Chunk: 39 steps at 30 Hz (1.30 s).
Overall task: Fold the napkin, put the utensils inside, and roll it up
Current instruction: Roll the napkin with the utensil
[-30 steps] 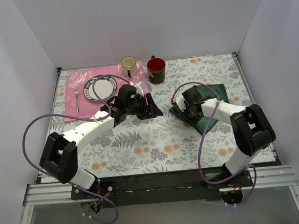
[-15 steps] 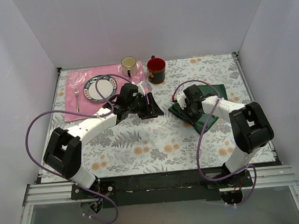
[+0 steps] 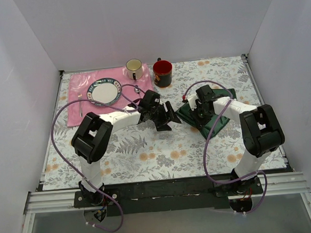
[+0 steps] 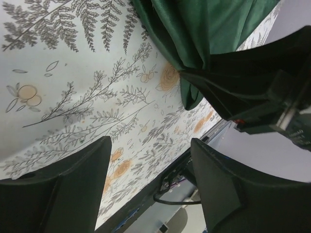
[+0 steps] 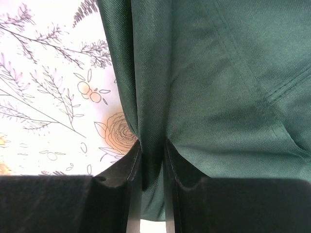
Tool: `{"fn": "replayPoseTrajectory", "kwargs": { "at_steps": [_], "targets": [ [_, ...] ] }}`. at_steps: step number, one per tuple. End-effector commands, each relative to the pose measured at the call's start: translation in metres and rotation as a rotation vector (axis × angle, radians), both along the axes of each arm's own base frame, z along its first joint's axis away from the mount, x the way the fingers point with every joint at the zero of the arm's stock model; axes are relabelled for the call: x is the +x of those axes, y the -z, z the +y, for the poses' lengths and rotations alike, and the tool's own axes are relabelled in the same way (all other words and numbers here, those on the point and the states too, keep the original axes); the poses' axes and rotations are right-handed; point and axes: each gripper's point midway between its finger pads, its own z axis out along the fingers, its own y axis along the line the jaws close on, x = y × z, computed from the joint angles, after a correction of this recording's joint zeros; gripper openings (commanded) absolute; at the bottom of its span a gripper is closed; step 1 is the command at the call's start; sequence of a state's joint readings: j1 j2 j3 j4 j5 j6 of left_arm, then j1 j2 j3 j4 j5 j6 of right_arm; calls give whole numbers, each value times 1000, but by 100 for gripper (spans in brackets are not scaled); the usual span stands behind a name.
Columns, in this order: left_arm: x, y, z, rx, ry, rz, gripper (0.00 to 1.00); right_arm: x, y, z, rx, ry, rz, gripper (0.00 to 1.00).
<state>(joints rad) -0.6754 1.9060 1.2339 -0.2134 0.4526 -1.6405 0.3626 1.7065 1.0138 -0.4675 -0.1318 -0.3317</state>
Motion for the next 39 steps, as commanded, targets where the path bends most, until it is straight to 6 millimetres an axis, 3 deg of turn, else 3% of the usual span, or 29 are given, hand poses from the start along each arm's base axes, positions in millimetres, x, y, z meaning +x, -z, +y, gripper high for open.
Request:
{"fn": "replayPoseTrajectory", "kwargs": {
  "at_steps": [1, 7, 18, 27, 32, 39],
  "targets": [
    [17, -15, -23, -60, -89, 32, 69, -40, 31, 13, 93, -4, 196, 1],
    [24, 1, -35, -93, -210, 144, 74, -38, 29, 14, 106, 3, 189, 1],
    [35, 43, -32, -44, -397, 283, 79, -38, 28, 9, 112, 34, 167, 1],
    [46, 52, -40, -36, -448, 306, 79, -36, 22, 10, 135, 39, 155, 1],
    [47, 64, -44, -12, -485, 327, 77, -35, 19, 10, 139, 43, 151, 1],
    [34, 82, -57, 33, -499, 354, 69, -32, 11, 14, 160, 43, 136, 1]
  ]
}}
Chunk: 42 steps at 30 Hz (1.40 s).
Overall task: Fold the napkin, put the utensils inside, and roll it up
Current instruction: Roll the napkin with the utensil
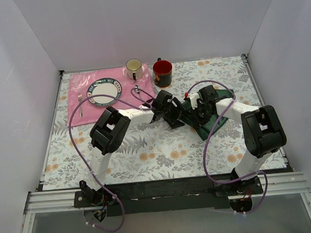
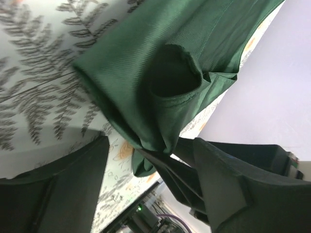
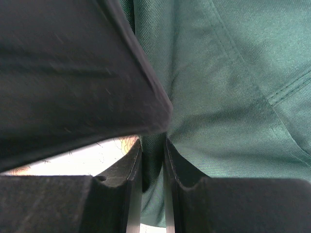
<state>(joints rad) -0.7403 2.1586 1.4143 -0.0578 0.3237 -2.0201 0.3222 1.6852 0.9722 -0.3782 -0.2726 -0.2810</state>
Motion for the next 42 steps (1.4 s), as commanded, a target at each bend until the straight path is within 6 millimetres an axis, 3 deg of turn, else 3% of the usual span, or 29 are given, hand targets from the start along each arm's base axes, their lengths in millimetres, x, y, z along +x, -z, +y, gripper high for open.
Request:
{"fn": "replayPoseTrajectory", "kwargs": {
  "at_steps": [1, 15, 21, 36, 39, 42],
  "targets": [
    [-12, 52, 8, 89, -214, 224, 67, -34, 15, -2, 4, 2, 138, 1],
    [-8, 75, 11, 101, -251, 169, 53, -33, 7, 1, 35, -2, 130, 1],
    [-13, 90, 15, 102, -248, 157, 42, -33, 7, 2, 43, -6, 135, 1],
    [-8, 90, 9, 102, -192, 99, 13, -42, 14, -4, 9, 1, 140, 1],
    [-10, 86, 5, 108, -156, 118, 4, -41, 12, -8, -25, 13, 120, 9],
    [-12, 81, 2, 127, -130, 147, 0, -36, 3, -10, -45, 36, 77, 25]
  ]
}}
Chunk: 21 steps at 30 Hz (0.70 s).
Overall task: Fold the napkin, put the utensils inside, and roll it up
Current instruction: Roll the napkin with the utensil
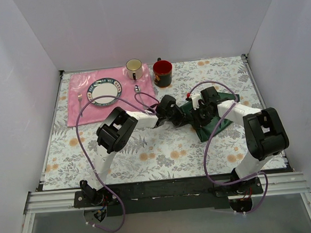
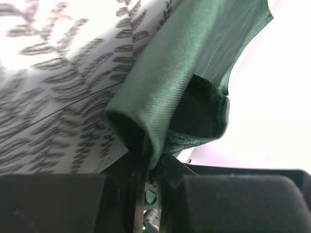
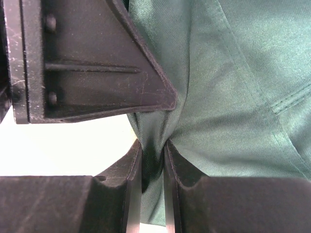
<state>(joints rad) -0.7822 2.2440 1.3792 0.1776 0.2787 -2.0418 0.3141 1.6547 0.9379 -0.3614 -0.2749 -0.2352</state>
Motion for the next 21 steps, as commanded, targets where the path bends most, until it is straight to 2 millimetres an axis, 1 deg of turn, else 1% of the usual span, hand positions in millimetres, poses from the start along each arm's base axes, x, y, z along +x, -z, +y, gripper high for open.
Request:
{"fn": "replayPoseTrajectory", "kwargs": {
  "at_steps": [1, 2, 4, 5, 7, 8, 10, 11, 12, 15, 16, 17, 21],
  "targets": [
    [-15, 58, 27, 186, -121, 243, 0, -30, -1, -9, -69, -1, 47, 32],
    [-16, 55, 26, 183, -118, 244, 0, -27, -4, -12, -90, 18, 24, 34],
    [-17, 50, 27, 189, -115, 243, 0, -28, -7, -12, -107, 22, 1, 40],
    [-18, 49, 27, 189, -112, 247, 0, -26, -12, -15, -124, 35, -25, 41],
    [-18, 47, 28, 191, -111, 251, 0, -27, -16, -11, -125, 39, -56, 47],
    [-19, 48, 29, 194, -112, 256, 0, -30, -14, -12, -137, 42, -60, 49],
    [-21, 49, 31, 197, -114, 271, 0, -31, -15, -8, -139, 46, -75, 52],
    [-22, 48, 30, 192, -114, 278, 0, -32, -12, -9, -160, 55, -80, 52],
    [-22, 47, 30, 191, -114, 280, 0, -34, -11, -5, -159, 42, -84, 53],
    [-24, 45, 30, 187, -114, 288, 0, -33, -9, 5, -154, 27, -102, 56],
    [-23, 43, 30, 185, -115, 287, 0, -32, -6, 6, -165, 28, -100, 60],
    [-23, 41, 30, 182, -116, 286, 0, -29, -3, 2, -196, 40, -112, 60],
    [-24, 34, 29, 172, -109, 283, 0, -23, 7, 0, -231, 47, -119, 57]
  ]
}}
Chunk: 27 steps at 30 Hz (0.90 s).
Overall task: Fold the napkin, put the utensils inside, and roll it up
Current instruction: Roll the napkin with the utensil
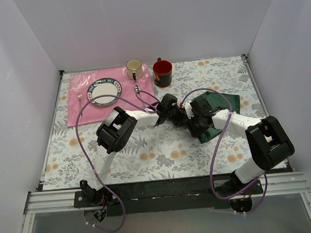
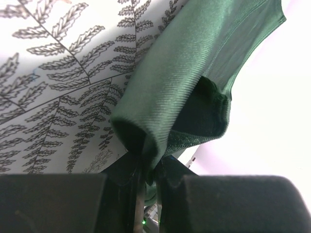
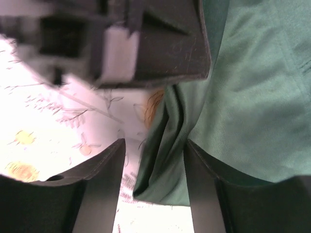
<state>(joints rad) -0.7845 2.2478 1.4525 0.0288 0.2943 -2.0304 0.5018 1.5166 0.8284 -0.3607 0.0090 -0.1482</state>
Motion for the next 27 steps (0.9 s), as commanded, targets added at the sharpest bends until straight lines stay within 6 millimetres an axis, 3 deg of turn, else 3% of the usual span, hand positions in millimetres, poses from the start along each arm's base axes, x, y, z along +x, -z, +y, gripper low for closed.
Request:
{"fn": "replayPoseTrajectory", "kwargs": {
  "at_steps": [1, 6, 11, 15, 18, 22, 23, 27],
  "targets": [
    [-20, 34, 29, 124, -129, 224, 0, 10, 15, -2, -43, 34, -13, 54],
    [-22, 35, 31, 127, -128, 234, 0, 4, 28, -9, -85, 51, 26, 42],
    [-20, 34, 30, 123, -129, 232, 0, -4, 35, -18, -112, 73, 38, 20],
    [-19, 32, 28, 118, -121, 228, 0, -4, 34, -15, -101, 72, 39, 4],
    [-16, 28, 30, 145, -92, 186, 0, -1, 30, -4, -54, 54, 48, 1],
    [-5, 19, 37, 185, -49, 111, 23, -1, 26, 14, 55, 30, 84, 1],
    [-3, 17, 40, 186, -38, 96, 33, -1, 24, 20, 110, 29, 102, 1],
    [-4, 11, 50, 184, 21, 73, 46, -4, 25, 29, 196, 25, 150, 1]
  ]
}}
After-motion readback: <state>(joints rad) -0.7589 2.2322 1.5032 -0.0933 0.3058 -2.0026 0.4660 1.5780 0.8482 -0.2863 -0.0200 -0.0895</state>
